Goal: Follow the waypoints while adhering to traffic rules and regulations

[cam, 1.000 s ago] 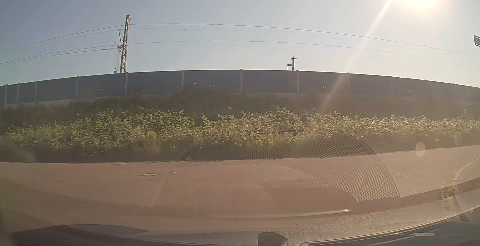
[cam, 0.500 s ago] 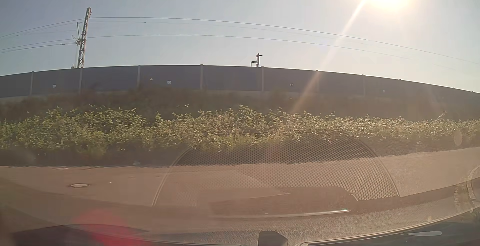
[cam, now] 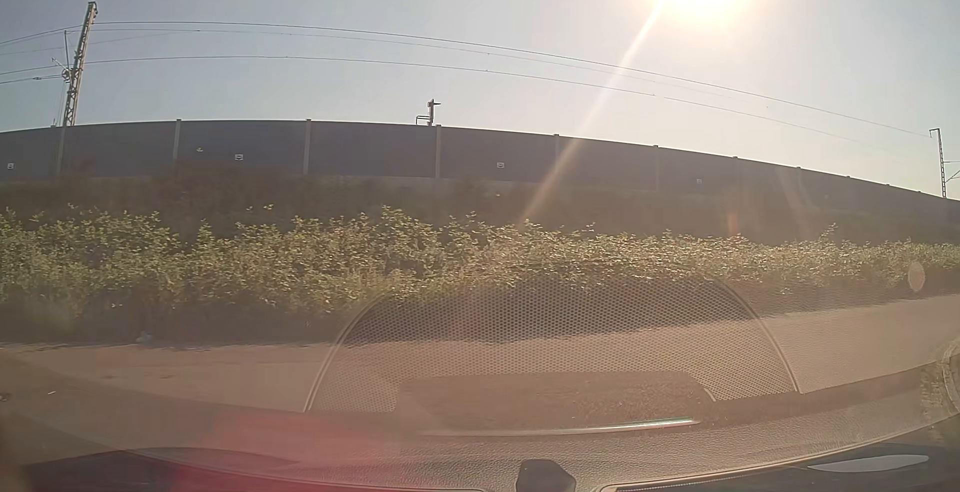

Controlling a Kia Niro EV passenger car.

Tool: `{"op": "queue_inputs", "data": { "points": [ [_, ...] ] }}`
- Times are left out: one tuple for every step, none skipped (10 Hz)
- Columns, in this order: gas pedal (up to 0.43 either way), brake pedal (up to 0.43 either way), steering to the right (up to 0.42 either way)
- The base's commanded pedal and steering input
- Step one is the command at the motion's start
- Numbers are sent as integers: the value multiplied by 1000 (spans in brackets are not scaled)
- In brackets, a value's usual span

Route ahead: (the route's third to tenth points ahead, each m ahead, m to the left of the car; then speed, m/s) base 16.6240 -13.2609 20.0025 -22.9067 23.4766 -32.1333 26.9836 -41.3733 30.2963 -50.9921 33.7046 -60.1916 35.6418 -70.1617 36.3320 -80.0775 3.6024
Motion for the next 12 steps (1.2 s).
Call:
{"op": "queue_inputs", "data": {
  "points": [
    [0,91,347],
    [0,12,358],
    [0,0,364],
    [0,0,366],
    [0,0,366],
    [0,0,366],
    [28,0,366],
    [98,0,366],
    [110,0,364],
    [130,0,357],
    [150,0,345],
    [150,0,334]
  ]
}}
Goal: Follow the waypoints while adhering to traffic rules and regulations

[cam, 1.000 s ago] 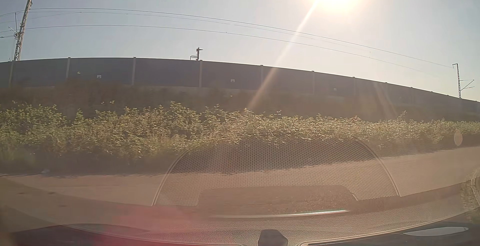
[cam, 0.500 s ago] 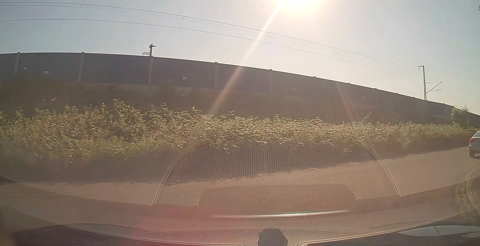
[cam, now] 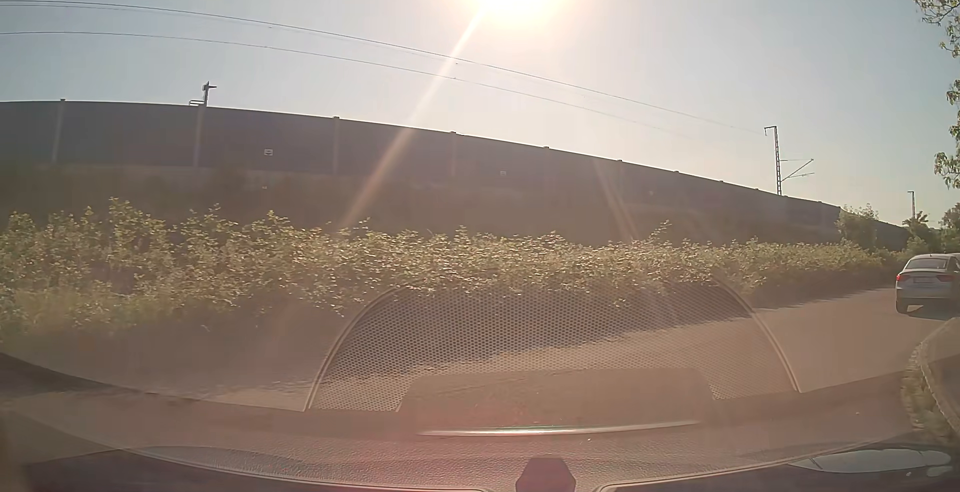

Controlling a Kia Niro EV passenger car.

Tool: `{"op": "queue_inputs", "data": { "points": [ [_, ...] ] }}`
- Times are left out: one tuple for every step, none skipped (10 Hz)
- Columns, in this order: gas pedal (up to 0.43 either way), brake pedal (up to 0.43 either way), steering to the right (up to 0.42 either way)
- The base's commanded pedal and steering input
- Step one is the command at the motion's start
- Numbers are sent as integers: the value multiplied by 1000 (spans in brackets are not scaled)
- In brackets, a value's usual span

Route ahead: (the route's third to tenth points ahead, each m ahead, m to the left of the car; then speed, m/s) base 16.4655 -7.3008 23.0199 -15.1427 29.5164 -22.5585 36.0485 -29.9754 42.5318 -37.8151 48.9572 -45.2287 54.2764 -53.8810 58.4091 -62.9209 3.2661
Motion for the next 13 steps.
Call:
{"op": "queue_inputs", "data": {
  "points": [
    [150,0,324],
    [150,0,316],
    [150,0,305],
    [150,0,294],
    [150,0,291],
    [150,0,289],
    [150,0,289],
    [150,0,289],
    [150,0,289],
    [150,0,285],
    [150,0,280],
    [150,0,272],
    [150,0,261]
  ]
}}
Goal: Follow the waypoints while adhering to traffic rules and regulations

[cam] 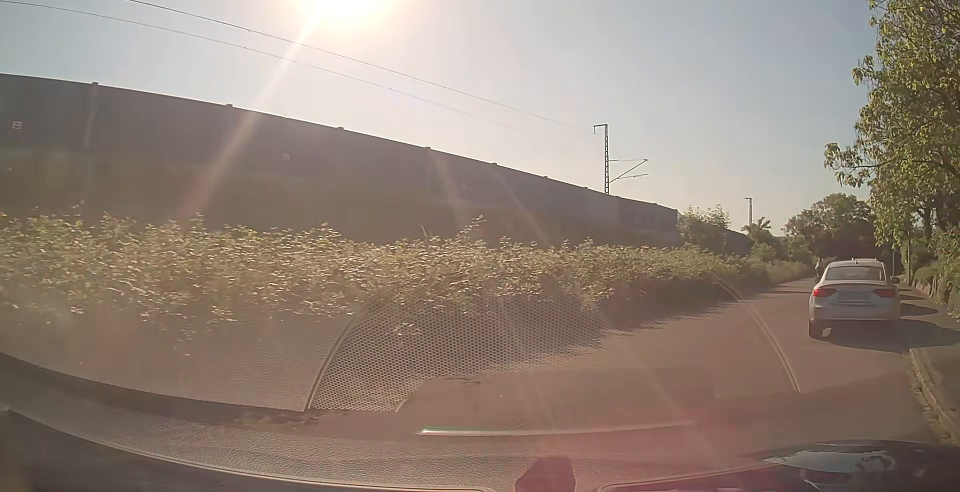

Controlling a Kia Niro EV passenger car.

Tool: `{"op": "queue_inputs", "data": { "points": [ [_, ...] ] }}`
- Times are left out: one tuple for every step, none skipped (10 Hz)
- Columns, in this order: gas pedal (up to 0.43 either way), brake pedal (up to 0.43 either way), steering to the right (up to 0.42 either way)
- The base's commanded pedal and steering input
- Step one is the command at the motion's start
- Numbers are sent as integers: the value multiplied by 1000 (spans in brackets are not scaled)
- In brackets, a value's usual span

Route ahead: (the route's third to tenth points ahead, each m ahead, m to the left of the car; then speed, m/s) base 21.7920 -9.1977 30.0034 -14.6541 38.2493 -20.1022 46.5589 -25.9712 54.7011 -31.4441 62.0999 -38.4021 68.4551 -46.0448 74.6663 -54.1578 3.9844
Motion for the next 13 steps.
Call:
{"op": "queue_inputs", "data": {
  "points": [
    [150,0,254],
    [150,0,247],
    [150,0,241],
    [150,0,236],
    [157,0,231],
    [157,0,228],
    [157,0,224],
    [157,0,217],
    [157,0,210],
    [157,0,198],
    [157,0,189],
    [157,0,186],
    [157,0,183]
  ]
}}
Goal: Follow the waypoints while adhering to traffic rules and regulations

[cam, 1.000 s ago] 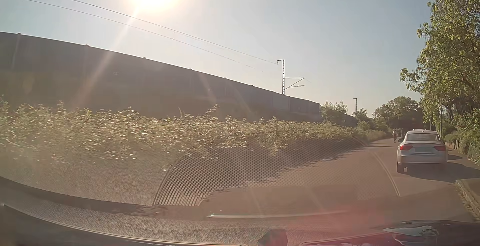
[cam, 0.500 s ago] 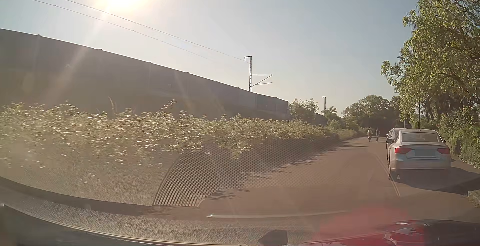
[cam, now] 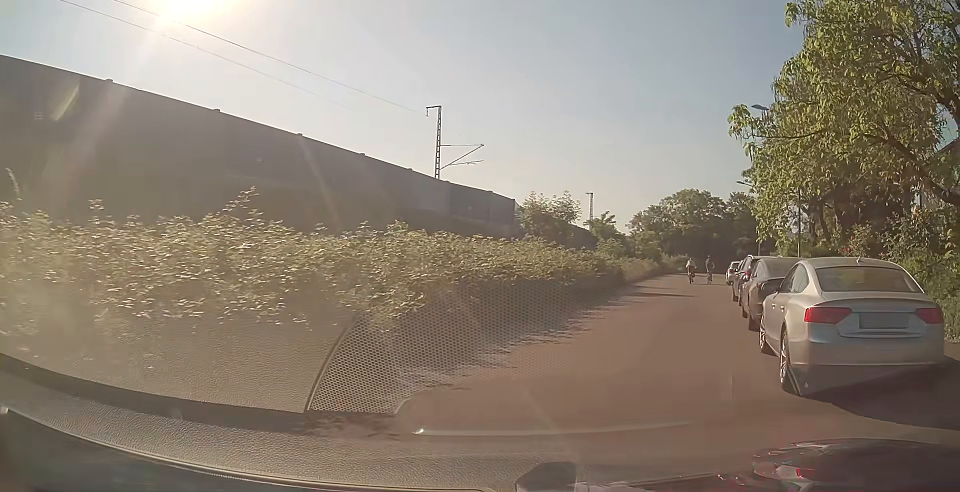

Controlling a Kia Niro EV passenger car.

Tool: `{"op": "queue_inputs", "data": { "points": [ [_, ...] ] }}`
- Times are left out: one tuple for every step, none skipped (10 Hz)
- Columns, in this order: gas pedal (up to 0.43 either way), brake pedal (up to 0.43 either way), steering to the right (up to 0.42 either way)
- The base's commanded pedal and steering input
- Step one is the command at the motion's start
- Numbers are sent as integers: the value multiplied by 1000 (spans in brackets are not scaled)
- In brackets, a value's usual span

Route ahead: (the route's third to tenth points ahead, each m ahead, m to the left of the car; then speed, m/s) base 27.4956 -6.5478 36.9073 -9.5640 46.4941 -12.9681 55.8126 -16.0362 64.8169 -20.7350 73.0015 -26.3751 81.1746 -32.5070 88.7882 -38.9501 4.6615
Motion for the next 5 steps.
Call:
{"op": "queue_inputs", "data": {
  "points": [
    [157,0,181],
    [157,0,181],
    [157,0,181],
    [157,0,179],
    [157,0,173]
  ]
}}
